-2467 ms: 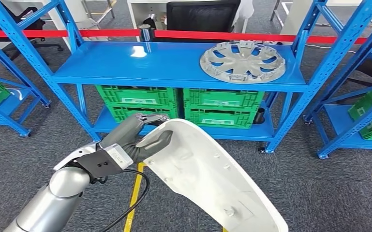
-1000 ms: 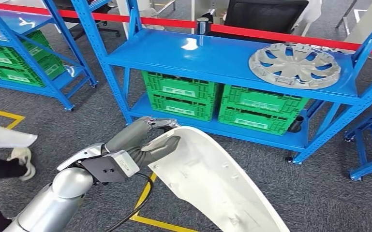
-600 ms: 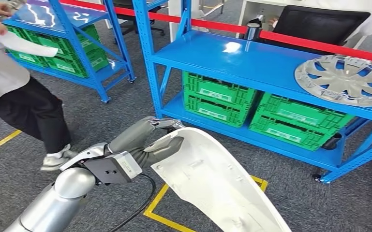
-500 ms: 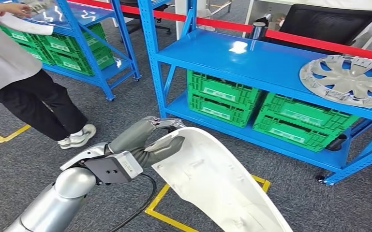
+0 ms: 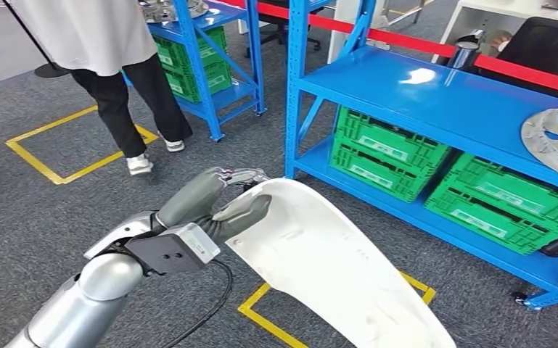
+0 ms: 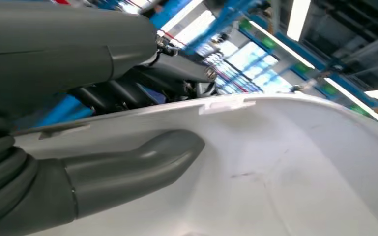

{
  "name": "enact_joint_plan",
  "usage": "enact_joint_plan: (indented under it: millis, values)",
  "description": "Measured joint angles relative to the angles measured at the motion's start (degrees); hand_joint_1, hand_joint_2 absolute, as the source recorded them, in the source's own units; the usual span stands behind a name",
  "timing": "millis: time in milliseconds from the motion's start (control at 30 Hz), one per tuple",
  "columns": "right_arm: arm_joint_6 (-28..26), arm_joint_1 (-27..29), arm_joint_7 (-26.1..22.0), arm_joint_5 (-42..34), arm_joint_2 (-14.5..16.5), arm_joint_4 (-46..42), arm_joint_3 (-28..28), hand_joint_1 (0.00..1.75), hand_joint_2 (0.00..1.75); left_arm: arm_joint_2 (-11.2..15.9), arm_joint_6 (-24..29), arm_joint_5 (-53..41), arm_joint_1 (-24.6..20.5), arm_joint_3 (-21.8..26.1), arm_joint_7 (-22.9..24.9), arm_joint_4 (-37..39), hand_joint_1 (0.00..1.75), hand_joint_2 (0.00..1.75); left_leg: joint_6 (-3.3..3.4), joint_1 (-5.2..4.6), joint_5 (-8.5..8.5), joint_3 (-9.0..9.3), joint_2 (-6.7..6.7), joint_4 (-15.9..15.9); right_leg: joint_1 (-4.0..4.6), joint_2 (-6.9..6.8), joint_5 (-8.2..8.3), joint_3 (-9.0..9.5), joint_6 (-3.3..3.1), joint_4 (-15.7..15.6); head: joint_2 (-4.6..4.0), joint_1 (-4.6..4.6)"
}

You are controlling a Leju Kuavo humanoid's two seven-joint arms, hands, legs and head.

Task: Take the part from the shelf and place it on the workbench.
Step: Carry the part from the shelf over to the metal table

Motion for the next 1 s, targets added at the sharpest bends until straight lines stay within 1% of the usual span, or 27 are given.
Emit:
enact_joint_plan:
  millis: [33,67,100,167,200,233,267,300,333,367,400,433,467,500,533,567,600,667,700,733,767,800,867,900,933,967,1000]
  values:
    - [0.0,-0.1,-0.1,0.0,0.0,0.0,0.0,0.0,0.0,0.0,1.3,-1.0,0.0,0.0,0.4,-0.1,1.75,1.75,0.36,0.06,0.08,0.1,-0.65,-0.3,-0.12,0.0,-0.16,0.25,0.36,-0.1,0.01,0.01]
    - [0.0,-0.1,-0.2,0.0,0.0,0.0,0.0,0.0,0.0,-0.1,2.3,-1.8,0.0,0.1,0.7,-0.3,1.75,1.75,0.74,0.18,0.21,0.24,-1.28,-0.6,-0.26,0.92,-0.63,0.22,0.66,0.4,0.01,0.01]
    - [0.0,-0.2,-0.3,0.0,0.1,-0.1,0.0,0.0,0.0,-0.3,3.0,-2.3,0.0,0.1,1.0,-0.5,1.75,1.75,1.13,0.38,0.36,0.41,-1.87,-0.8,-0.34,2.41,-1.63,-0.42,0.87,1.9,0.02,0.04]
    - [0.0,0.0,-0.3,0.0,0.1,-0.1,0.0,0.0,0.0,-0.6,3.9,-3.1,-0.1,0.1,1.4,-0.7,1.75,1.75,1.66,0.49,0.46,0.53,-3.15,-1.0,-0.38,5.69,-4.84,-3.88,1.01,8.7,0.02,0.08]
    - [0.0,0.1,-0.3,-0.1,0.1,0.0,0.0,0.0,0.0,-0.8,4.3,-3.5,0.0,0.1,1.6,-0.7,1.75,1.75,1.81,0.44,0.45,0.52,-3.87,-1.0,-0.34,6.37,-6.2,-6.11,1.01,12.6,0.01,0.09]
    - [0.0,0.1,-0.3,-0.1,0.1,0.0,0.0,0.0,0.0,-0.8,4.6,-3.8,0.1,0.1,1.8,-0.7,1.75,1.75,1.85,0.39,0.43,0.53,-4.65,-0.9,-0.31,6.61,-6.67,-7.86,1.01,15.3,0.01,0.1]
    - [0.0,0.2,-0.3,-0.1,0.1,0.0,0.0,0.0,0.0,-0.8,4.9,-4.2,0.2,0.1,1.9,-0.7,1.75,1.75,1.83,0.37,0.41,0.53,-5.41,-0.9,-0.29,6.67,-5.96,-8.67,0.99,15.9,0.01,0.1]
    - [0.0,0.1,-0.3,-0.1,0.1,0.0,0.0,0.0,0.0,-0.8,5.2,-4.4,0.3,0.1,2.0,-0.7,1.75,1.75,1.76,0.4,0.37,0.54,-6.17,-0.7,-0.32,6.8,-4.15,-8.39,0.97,14.2,0.01,0.09]
    - [0.0,0.1,-0.4,-0.2,0.0,0.0,-0.1,0.0,0.0,-0.8,5.4,-4.7,0.3,0.1,2.0,-0.8,1.75,1.75,1.62,0.45,0.28,0.54,-6.9,-0.5,-0.44,7.3,-1.67,-7.08,0.96,10.6,0.02,0.1]
    - [0.0,0.1,-0.4,-0.2,0.0,0.0,-0.1,0.0,0.0,-0.9,5.7,-5.0,0.3,0.1,2.0,-0.8,1.75,1.75,1.39,0.46,0.17,0.45,-7.56,-0.3,-0.63,8.36,0.21,-5.56,1.02,6.9,0.02,0.09]
    - [0.0,0.0,-0.4,-0.3,0.0,0.0,-0.2,0.0,0.0,-0.9,6.0,-5.3,0.3,0.1,2.1,-0.9,1.75,1.75,1.07,0.42,0.08,0.3,-8.19,0.0,-0.74,9.25,1.55,-4.31,0.94,3.7,0.01,0.09]
    - [0.1,0.0,-0.5,-0.3,0.0,0.0,-0.3,0.0,0.0,-0.9,6.4,-5.6,0.3,0.1,2.3,-0.9,1.75,1.75,0.73,0.38,0.04,0.13,-8.67,0.2,-0.81,9.92,2.1,-3.58,0.79,1.9,0.01,0.09]
    - [0.1,0.0,-0.5,-0.4,0.0,0.0,-0.3,0.0,0.0,-0.9,6.7,-5.9,0.3,0.1,2.4,-0.9,1.75,1.75,0.35,0.34,0.1,-0.02,-9.06,0.1,-0.75,10.16,1.97,-3.44,0.52,1.4,0.01,0.09]
    - [0.1,0.0,-0.5,-0.4,0.1,0.0,-0.4,0.0,0.0,-0.9,7.0,-6.1,0.3,0.1,2.6,-1.0,1.75,1.75,-0.05,0.37,0.21,-0.13,-9.43,0.0,-0.61,9.72,2.13,-3.46,0.08,1.3,0.01,0.09]
    - [0.1,0.0,-0.5,-0.4,0.1,0.0,-0.5,0.0,0.0,-0.9,7.2,-6.3,0.3,0.1,2.7,-1.0,1.75,1.75,-0.38,0.45,0.26,-0.15,-9.35,0.0,-0.6,9.27,2.27,-3.39,-0.36,1.2,0.01,0.09]
    - [0.1,-0.1,-0.5,-0.4,0.1,0.0,-0.6,0.0,0.0,-0.8,7.5,-6.5,0.3,0.1,2.8,-1.0,1.75,1.75,-0.69,0.43,-0.04,-0.33,-8.45,0.4,-0.58,8.84,2.4,-3.27,-0.79,1.0,0.01,0.05]
    - [0.1,-0.1,-0.5,-0.4,0.1,0.0,-0.6,0.0,0.0,-0.8,7.9,-6.8,0.3,0.1,2.8,-1.0,1.75,1.75,-0.96,0.4,-0.92,-0.91,-7.09,1.8,-0.6,8.33,2.49,-3.14,-1.17,0.8,0.01,-0.01]
    - [0.1,0.0,-0.5,-0.4,0.0,0.0,-0.8,0.0,0.0,-0.7,9.2,-7.7,0.3,0.2,2.9,-1.0,1.75,1.75,-1.36,0.35,-4.28,-3.61,-4.14,7.8,-0.51,7.25,2.46,-2.98,-1.61,0.7,0.01,-0.15]
    - [0.1,0.1,-0.5,-0.4,0.0,0.0,-0.8,0.0,0.0,-0.7,9.9,-8.2,0.3,0.2,2.9,-1.0,1.75,1.75,-1.52,0.43,-6.03,-5.43,-3.55,11.6,-0.43,6.64,2.41,-2.98,-1.7,0.7,0.01,-0.17]
    - [0.1,0.1,-0.5,-0.4,0.0,0.1,-0.8,0.0,0.0,-0.7,10.5,-8.6,0.4,0.3,2.9,-0.9,1.75,1.75,-1.62,0.51,-7.06,-6.83,-3.31,14.6,-0.38,6.01,2.37,-2.98,-1.75,0.7,0.01,-0.18]
    - [0.1,0.1,-0.5,-0.4,0.0,0.1,-0.9,0.0,0.0,-0.7,11.1,-9.0,0.5,0.3,2.9,-0.9,1.75,1.75,-1.65,0.57,-7.08,-7.33,-3.21,15.7,-0.33,5.41,2.33,-2.97,-1.76,0.7,0.01,-0.18]
    - [0.1,0.1,-0.5,-0.4,0.0,0.1,-0.9,0.0,0.0,-0.7,11.5,-9.2,0.6,0.4,2.9,-0.8,1.75,1.75,-1.6,0.6,-6.05,-6.65,-3.1,14.6,-0.3,4.89,2.29,-2.92,-1.72,0.7,0.0,-0.18]
    - [0.1,0.0,-0.5,-0.3,0.0,0.1,-0.9,0.0,0.0,-0.7,12.3,-9.4,0.6,0.5,2.9,-0.9,1.75,1.75,-1.24,0.53,-2.69,-2.59,-2.14,7.2,-0.27,4.05,2.12,-2.67,-1.49,0.7,0.0,-0.18]
    - [0.1,0.0,-0.5,-0.3,0.0,0.1,-0.9,0.0,0.0,-0.7,12.6,-9.5,0.6,0.6,2.9,-1.0,1.75,1.75,-0.93,0.35,-1.58,-0.65,-1.47,3.6,-0.17,3.76,1.99,-2.55,-1.27,0.7,0.01,-0.17]
    - [0.2,-0.1,-0.5,-0.2,0.0,0.1,-0.9,0.0,0.0,-0.7,13.0,-9.5,0.7,0.7,2.8,-1.0,1.75,1.75,-0.59,0.16,-1.03,0.63,-0.99,1.1,-0.08,3.51,1.9,-2.45,-0.99,0.7,0.01,-0.17]
    - [0.2,-0.2,-0.5,-0.1,0.0,0.1,-0.9,0.0,0.0,-0.6,13.3,-9.5,0.8,0.9,2.8,-1.1,1.75,1.75,-0.24,-0.04,-1.04,1.17,-0.74,0.0,-0.01,3.27,1.84,-2.36,-0.67,0.6,0.01,-0.16]
    - [0.3,-0.3,-0.5,-0.1,0.1,0.1,-0.9,0.0,0.0,-0.6,13.5,-9.5,1.0,1.1,2.6,-1.2,1.75,1.75,0.12,-0.24,-1.07,1.17,-1.04,-0.2,0.02,3.04,1.82,-2.26,-0.32,0.5,0.01,-0.16]
